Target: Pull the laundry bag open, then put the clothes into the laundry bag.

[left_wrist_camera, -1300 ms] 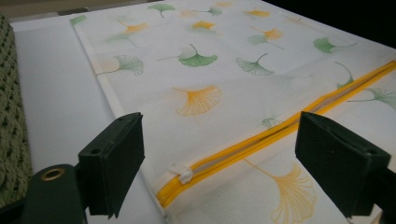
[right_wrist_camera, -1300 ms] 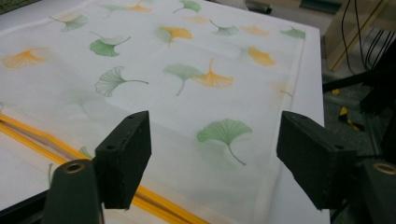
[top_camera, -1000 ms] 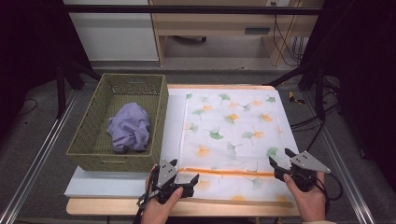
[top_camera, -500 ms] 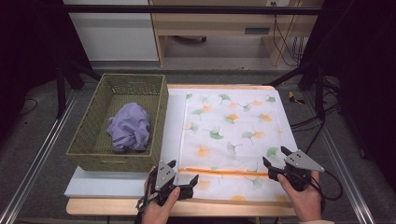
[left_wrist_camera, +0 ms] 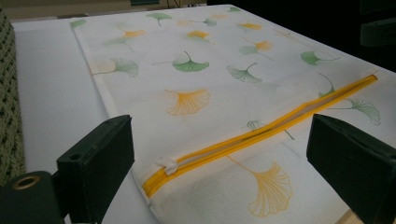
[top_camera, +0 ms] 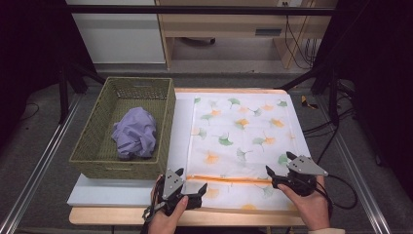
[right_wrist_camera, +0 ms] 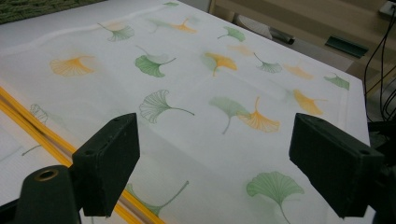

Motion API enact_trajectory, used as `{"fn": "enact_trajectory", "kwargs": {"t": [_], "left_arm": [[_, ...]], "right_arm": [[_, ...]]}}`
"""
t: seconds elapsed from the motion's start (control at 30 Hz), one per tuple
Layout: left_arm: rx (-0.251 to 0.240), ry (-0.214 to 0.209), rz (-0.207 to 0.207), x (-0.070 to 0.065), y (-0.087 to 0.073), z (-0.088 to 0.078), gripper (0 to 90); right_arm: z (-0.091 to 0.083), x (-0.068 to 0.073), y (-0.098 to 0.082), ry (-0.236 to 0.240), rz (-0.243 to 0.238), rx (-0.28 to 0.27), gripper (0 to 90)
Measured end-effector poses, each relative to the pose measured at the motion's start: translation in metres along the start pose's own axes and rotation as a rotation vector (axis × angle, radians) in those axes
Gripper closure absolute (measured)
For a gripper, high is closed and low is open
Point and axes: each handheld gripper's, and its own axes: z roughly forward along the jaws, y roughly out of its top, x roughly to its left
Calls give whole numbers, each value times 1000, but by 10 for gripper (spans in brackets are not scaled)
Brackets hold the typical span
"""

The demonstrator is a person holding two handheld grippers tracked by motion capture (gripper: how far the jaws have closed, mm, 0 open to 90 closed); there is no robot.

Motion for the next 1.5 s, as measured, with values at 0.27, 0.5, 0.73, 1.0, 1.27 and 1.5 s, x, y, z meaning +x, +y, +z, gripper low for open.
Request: {"fn": "enact_trajectory", "kwargs": {"t": [0.27,0.5,0.73,1.0,1.27,1.5], "left_arm": [[12,-5,-6,1,-1,0,74],[26,-13,3,-1,0,2,76],[40,-11,13,-2,-2,2,85],[55,-24,18,-5,-3,5,85],[56,-25,15,-4,-1,4,88],[60,-34,16,-4,0,5,89]], "right_arm": [[13,14,11,110,-85,16,317],[38,29,13,283,-140,106,489],[39,30,6,330,-123,135,622],[52,36,-1,363,-146,190,583],[63,40,-3,378,-154,228,510],[70,39,-5,370,-166,258,589]]}}
